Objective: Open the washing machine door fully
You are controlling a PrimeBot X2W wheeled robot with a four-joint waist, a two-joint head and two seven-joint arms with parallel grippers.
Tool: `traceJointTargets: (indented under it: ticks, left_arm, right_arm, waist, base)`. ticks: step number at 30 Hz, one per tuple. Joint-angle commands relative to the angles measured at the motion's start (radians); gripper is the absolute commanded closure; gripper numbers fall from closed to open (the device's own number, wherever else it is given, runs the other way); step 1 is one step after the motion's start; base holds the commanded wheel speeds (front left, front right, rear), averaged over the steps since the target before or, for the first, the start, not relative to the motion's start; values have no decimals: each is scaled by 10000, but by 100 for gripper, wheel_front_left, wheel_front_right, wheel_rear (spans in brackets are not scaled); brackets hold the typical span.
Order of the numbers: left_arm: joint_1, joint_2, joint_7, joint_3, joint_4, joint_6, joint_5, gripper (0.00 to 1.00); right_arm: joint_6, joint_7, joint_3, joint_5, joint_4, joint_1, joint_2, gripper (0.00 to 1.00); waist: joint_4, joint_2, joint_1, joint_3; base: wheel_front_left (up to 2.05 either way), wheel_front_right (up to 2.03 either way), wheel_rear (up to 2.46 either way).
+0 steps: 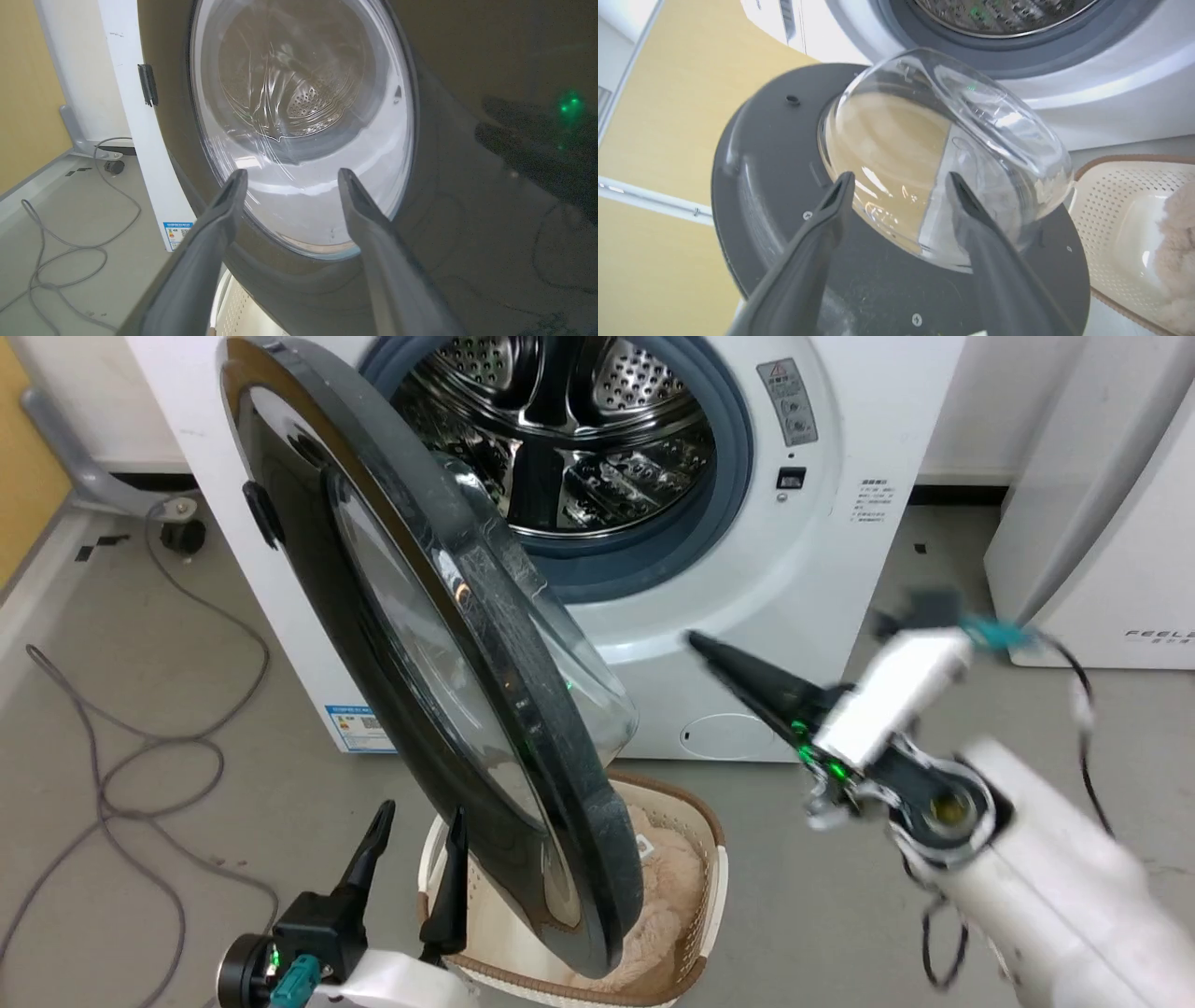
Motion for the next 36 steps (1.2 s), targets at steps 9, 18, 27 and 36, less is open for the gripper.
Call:
traceJointTargets:
  ticks: [9, 18, 27, 36]
  left_arm:
    - [303, 17, -51, 108, 174, 76, -27, 0]
    - [471, 33, -51, 242, 243, 136, 18, 0]
    - [432, 47, -51, 388, 234, 192, 16, 0]
    - [402, 62, -51, 577, 233, 280, 29, 0]
  right_arm:
    - [10, -4064, -950, 251, -793, 3294, -485, 0]
    - [10, -4801, -4281, -3272, -267, 5650, -323, 0]
    - [10, -4805, -9270, -13211, -2203, 7095, 2132, 0]
    - [10, -4105, -8717, -17083, -5212, 7984, 2506, 0]
  waist:
    - [-194, -1, 0, -278]
    - [-415, -1, 0, -478]
    - [-605, -1, 0, -437]
    - [-658, -1, 0, -422]
  base:
    - [0, 0, 0]
    - [0, 0, 0]
    - [0, 0, 0]
    - [0, 0, 0]
